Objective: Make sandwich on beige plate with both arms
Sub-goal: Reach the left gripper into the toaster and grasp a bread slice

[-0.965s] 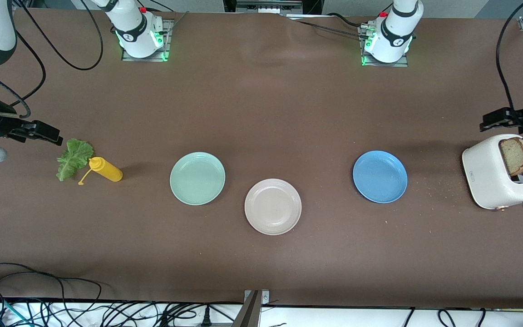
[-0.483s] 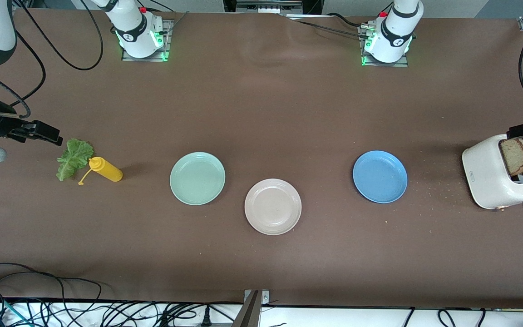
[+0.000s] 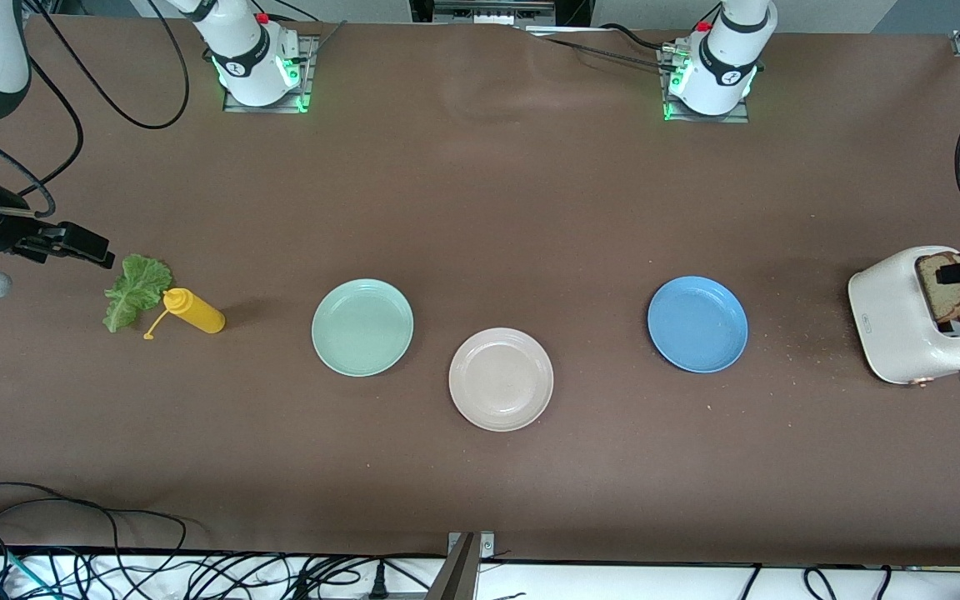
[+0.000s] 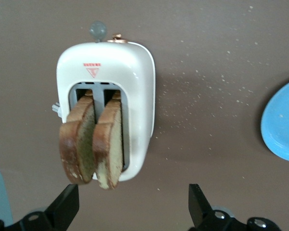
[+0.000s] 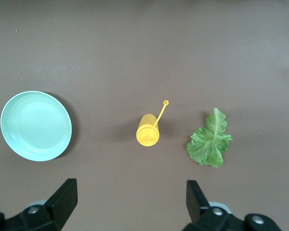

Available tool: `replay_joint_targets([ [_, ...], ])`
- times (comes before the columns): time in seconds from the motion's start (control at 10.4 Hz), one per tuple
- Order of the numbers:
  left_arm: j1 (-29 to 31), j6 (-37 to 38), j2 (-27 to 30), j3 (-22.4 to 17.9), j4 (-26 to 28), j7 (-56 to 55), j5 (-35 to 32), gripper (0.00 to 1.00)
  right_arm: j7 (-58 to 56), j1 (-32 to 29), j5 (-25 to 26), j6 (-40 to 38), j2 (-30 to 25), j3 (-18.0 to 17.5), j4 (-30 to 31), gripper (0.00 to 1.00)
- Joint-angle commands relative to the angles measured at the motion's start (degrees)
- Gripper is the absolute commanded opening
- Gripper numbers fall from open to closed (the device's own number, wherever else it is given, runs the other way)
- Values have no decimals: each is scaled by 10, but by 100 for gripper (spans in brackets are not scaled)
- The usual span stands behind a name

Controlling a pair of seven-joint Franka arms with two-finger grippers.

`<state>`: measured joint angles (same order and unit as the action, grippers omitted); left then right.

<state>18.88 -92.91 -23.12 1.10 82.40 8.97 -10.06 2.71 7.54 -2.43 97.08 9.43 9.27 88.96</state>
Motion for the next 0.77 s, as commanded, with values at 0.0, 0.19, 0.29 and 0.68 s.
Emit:
replay_joint_targets([
  [0.0, 21, -28, -18, 7, -19, 8, -13, 100, 7, -2, -6, -1, 5, -1, -12, 100],
  [0.19, 22, -45, -27, 7, -15, 5, -9, 100, 7, -2, -6, -1, 5, -2, -12, 100],
  [0.29, 22, -53, -26, 7, -5, -2, -9, 100, 7, 2, -6, -1, 5, -1, -12, 100],
  [0.68, 17, -111, 2, 7, 65, -29, 11, 100, 7, 3, -6, -1, 5, -2, -12, 100],
])
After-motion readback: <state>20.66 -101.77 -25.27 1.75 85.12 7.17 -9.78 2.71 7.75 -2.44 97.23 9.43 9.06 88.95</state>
